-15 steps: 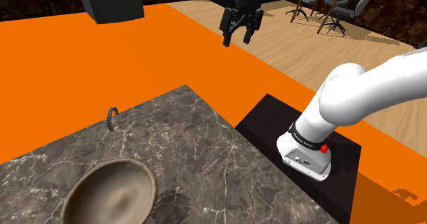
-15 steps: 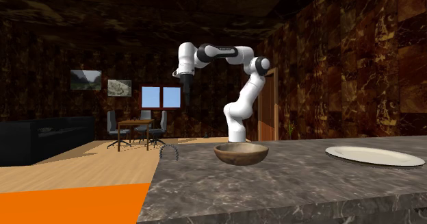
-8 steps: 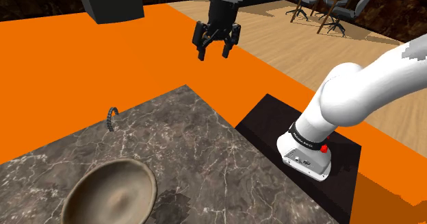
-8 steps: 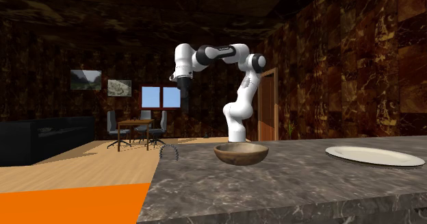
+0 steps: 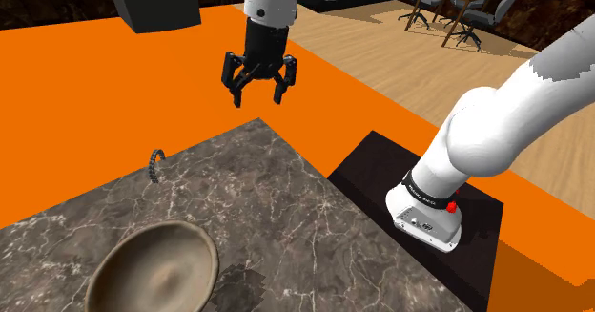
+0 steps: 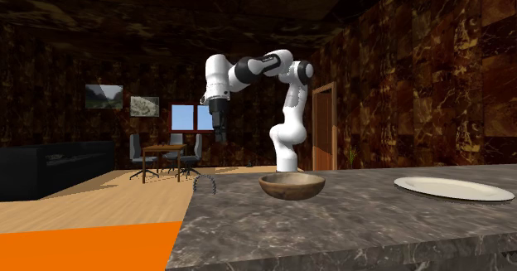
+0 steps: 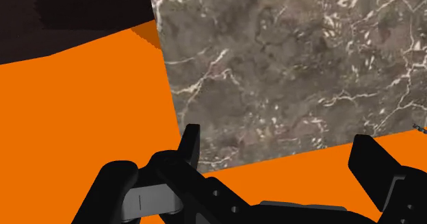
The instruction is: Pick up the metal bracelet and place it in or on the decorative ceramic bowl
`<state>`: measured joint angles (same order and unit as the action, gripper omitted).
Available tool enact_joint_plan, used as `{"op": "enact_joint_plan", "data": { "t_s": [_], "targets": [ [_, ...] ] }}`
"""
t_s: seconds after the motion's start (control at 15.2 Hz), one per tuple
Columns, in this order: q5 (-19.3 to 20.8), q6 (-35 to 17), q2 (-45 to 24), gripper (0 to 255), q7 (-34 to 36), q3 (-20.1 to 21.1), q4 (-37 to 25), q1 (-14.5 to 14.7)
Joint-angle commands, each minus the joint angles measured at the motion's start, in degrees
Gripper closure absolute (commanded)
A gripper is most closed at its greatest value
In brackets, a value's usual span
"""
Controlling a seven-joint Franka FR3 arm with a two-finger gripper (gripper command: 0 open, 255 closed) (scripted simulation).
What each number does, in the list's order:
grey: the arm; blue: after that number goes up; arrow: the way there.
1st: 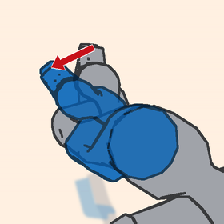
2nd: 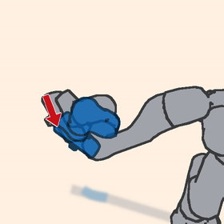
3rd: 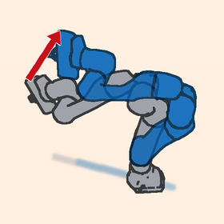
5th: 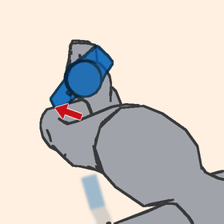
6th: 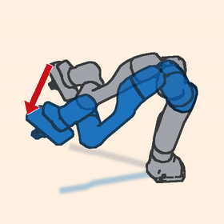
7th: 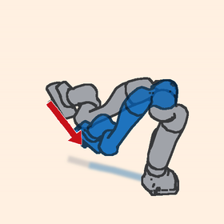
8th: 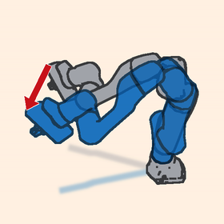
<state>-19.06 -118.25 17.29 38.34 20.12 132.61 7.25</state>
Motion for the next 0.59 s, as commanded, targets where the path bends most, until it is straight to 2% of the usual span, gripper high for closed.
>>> {"op": "enact_joint_plan", "data": {
  "t_s": [0.0, 0.53],
  "targets": [
    [0.1, -2.0, -4.5, 0, 3.1, 1.9, -3.1, 0.3],
    [4.2, -8.1, -21.0, 0, 15.2, 6.6, -15.3, 2.6]
  ]
}}
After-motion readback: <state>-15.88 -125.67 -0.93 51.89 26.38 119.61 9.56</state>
